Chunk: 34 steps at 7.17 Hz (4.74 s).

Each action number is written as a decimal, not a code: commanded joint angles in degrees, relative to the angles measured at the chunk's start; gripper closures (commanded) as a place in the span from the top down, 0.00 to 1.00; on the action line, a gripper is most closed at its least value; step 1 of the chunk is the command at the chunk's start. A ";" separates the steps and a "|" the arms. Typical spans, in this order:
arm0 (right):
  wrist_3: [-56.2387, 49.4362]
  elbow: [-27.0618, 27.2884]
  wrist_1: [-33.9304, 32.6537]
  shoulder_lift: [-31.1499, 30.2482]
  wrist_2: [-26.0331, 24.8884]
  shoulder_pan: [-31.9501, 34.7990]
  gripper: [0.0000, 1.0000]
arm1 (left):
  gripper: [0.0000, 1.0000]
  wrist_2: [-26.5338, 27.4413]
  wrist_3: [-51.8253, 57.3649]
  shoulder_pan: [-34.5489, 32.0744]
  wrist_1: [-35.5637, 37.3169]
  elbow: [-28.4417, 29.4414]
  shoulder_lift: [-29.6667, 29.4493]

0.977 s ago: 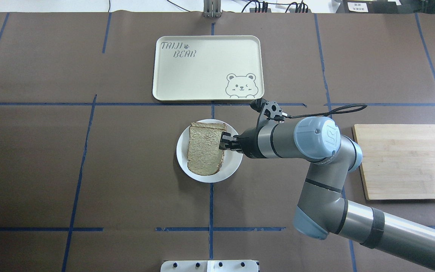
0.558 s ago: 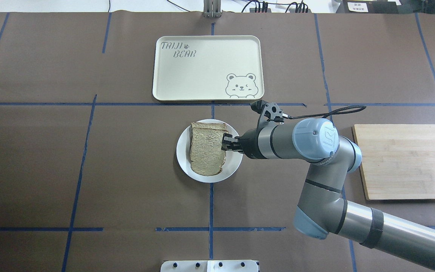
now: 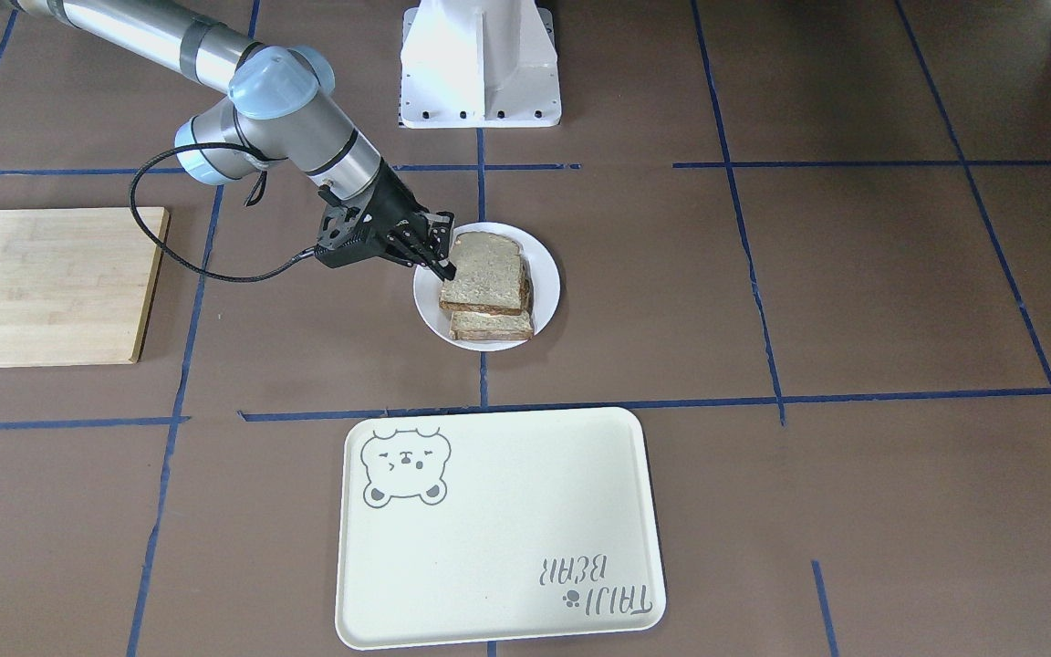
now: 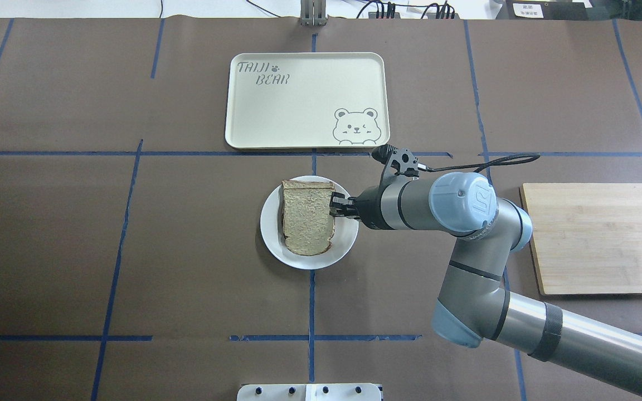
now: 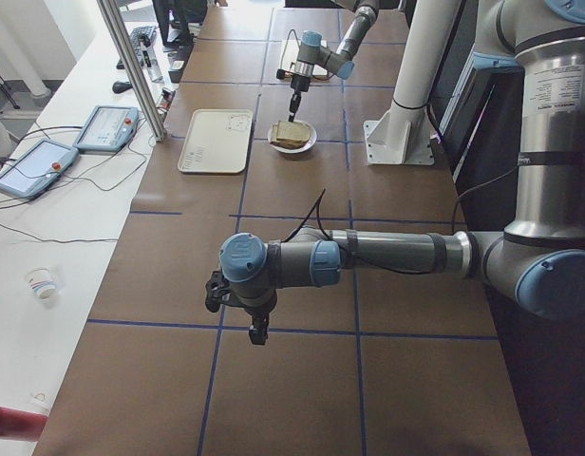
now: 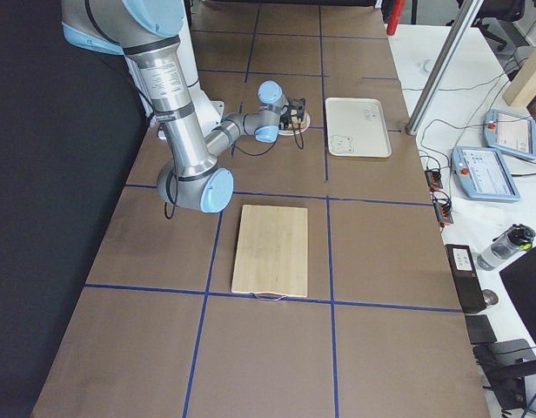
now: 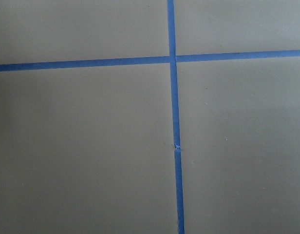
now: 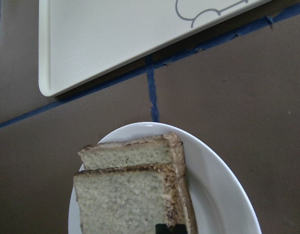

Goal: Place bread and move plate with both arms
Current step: 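Lay the bread slice on the egg toast and open the right gripper, then withdraw the right arm toward the board while the left arm reaches in, then move the left gripper to the plate rim nearest it and grip it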

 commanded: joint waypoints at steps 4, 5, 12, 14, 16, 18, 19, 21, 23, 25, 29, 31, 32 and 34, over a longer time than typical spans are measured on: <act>-4.84 5.57 -11.05 -0.09 10.39 11.19 1.00 | 1.00 -6.03 -6.03 0.88 -8.58 -1.70 -0.70; -9.31 7.95 -18.84 -0.26 13.91 14.89 1.00 | 1.00 -7.98 -12.26 4.01 -15.93 -1.61 -0.70; -67.82 18.52 -56.64 -12.16 22.27 35.36 1.00 | 1.00 -9.68 -69.39 22.21 -45.44 -1.43 -11.66; -74.21 18.43 -56.45 -18.16 26.84 42.57 1.00 | 1.00 1.26 -85.79 31.33 -53.56 -1.26 -15.11; -82.62 15.99 -56.45 -23.55 30.70 49.25 1.00 | 1.00 8.39 -101.99 40.12 -61.59 -0.47 -18.35; -91.50 10.03 -56.45 -25.23 35.47 54.63 1.00 | 0.99 20.69 -111.17 50.67 -67.31 -0.29 -19.94; -91.28 9.56 -56.36 -24.62 35.39 54.65 1.00 | 0.94 23.52 -113.72 53.06 -70.03 -0.29 -20.04; -91.54 8.60 -55.93 -24.18 35.30 54.65 1.00 | 0.73 25.22 -118.48 56.67 -74.53 2.50 -21.08; -91.27 8.59 -54.43 -24.79 35.48 55.44 1.00 | 0.68 30.39 -118.76 60.54 -78.12 6.11 -24.16; -91.27 8.41 -54.43 -24.96 35.48 55.53 1.00 | 0.67 30.84 -118.76 61.69 -78.58 10.50 -25.84; -91.19 8.41 -54.43 -25.05 36.44 56.23 1.00 | 0.65 33.13 -118.76 63.37 -78.40 12.72 -27.85; -91.19 8.41 -54.52 -25.14 37.23 56.49 1.00 | 0.63 33.13 -118.76 63.89 -78.23 13.24 -28.12; -91.19 8.41 -54.43 -25.14 37.15 56.58 1.00 | 0.63 33.13 -118.76 64.07 -78.23 14.64 -29.17; -91.19 8.41 -54.52 -25.05 37.15 56.67 1.00 | 0.62 33.13 -118.76 64.16 -78.23 15.35 -29.97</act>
